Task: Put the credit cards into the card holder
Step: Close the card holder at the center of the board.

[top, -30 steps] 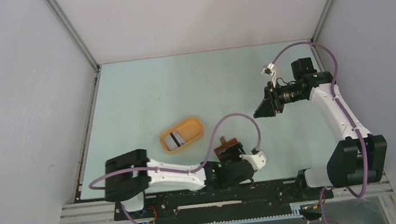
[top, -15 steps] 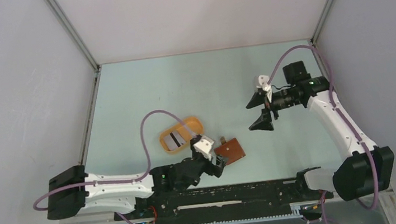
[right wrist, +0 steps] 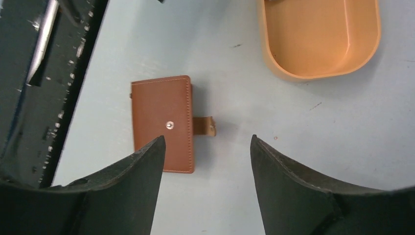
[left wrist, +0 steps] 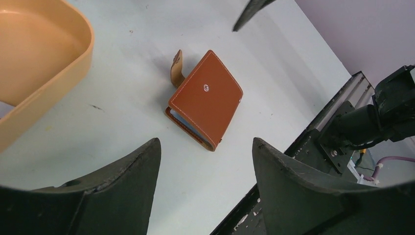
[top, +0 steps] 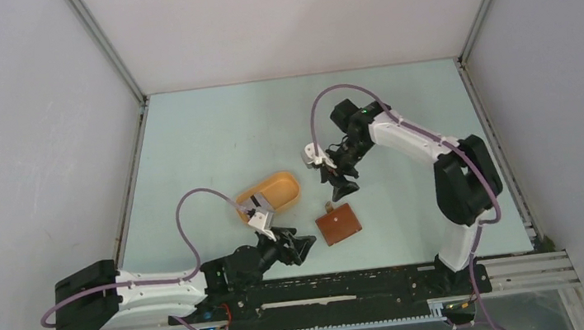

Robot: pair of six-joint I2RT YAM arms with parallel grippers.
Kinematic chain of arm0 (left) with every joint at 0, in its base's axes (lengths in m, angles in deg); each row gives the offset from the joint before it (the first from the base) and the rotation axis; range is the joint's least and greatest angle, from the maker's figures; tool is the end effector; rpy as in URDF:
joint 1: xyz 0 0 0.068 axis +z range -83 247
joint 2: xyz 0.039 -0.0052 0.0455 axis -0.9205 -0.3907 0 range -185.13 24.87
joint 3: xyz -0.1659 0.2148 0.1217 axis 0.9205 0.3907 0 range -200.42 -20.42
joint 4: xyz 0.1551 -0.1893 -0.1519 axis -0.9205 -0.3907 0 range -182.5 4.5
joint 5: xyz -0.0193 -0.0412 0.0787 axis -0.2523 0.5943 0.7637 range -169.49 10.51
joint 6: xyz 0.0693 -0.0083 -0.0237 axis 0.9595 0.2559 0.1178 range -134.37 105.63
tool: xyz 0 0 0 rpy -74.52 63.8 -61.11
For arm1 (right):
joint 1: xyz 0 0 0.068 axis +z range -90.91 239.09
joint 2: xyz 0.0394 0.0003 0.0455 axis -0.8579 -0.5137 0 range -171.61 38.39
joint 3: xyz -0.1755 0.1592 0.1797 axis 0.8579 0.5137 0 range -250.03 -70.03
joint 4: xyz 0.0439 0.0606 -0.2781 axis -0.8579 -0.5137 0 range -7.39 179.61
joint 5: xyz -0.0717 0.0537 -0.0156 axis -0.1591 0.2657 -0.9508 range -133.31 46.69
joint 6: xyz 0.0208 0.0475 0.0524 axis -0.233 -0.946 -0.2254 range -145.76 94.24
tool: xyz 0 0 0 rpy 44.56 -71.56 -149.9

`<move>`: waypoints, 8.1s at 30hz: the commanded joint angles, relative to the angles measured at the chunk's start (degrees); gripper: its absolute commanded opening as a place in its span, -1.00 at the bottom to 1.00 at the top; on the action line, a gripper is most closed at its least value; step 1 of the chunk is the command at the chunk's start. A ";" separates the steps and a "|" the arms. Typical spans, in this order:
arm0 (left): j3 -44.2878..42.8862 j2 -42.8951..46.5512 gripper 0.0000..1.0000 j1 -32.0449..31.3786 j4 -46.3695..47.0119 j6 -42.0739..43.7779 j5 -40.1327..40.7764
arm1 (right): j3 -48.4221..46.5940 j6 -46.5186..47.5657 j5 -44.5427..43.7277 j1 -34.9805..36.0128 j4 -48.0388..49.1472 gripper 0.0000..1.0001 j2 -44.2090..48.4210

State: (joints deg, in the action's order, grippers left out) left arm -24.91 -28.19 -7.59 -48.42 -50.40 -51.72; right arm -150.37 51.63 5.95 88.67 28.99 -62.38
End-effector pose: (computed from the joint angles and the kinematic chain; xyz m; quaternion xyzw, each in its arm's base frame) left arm 0.0803 -0.1830 0.1541 0.1048 0.7597 -0.3994 0.5024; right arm 0.2976 0.2226 0.2457 -0.7477 0.5132 0.3511 0.2331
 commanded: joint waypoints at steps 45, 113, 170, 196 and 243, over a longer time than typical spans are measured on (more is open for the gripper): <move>2.49 -19.48 0.22 3.24 29.56 -8.79 -6.03 | -3.98 1.28 -10.14 7.05 -1.26 -1.00 -10.49; -6.63 -55.61 -0.99 14.38 44.77 -27.95 -19.33 | 8.53 -0.04 -16.69 11.75 5.45 -1.00 -4.06; -15.84 -61.21 -0.92 18.86 49.45 -32.00 -24.12 | 9.93 -1.71 -18.52 13.04 7.62 -1.00 -3.16; -12.08 -62.70 -1.00 18.51 44.76 -32.63 -25.96 | 9.93 -3.84 -18.28 12.69 9.47 -1.00 -1.77; -12.76 -62.06 -1.00 18.42 43.60 -31.82 -27.33 | 12.22 -4.68 -24.86 17.31 11.50 -0.75 -6.33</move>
State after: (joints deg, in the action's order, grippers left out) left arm -38.07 -90.73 11.17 -0.79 -83.42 -75.87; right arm -138.76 47.36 -18.42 103.53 39.31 -65.33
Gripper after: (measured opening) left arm 0.005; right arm 0.137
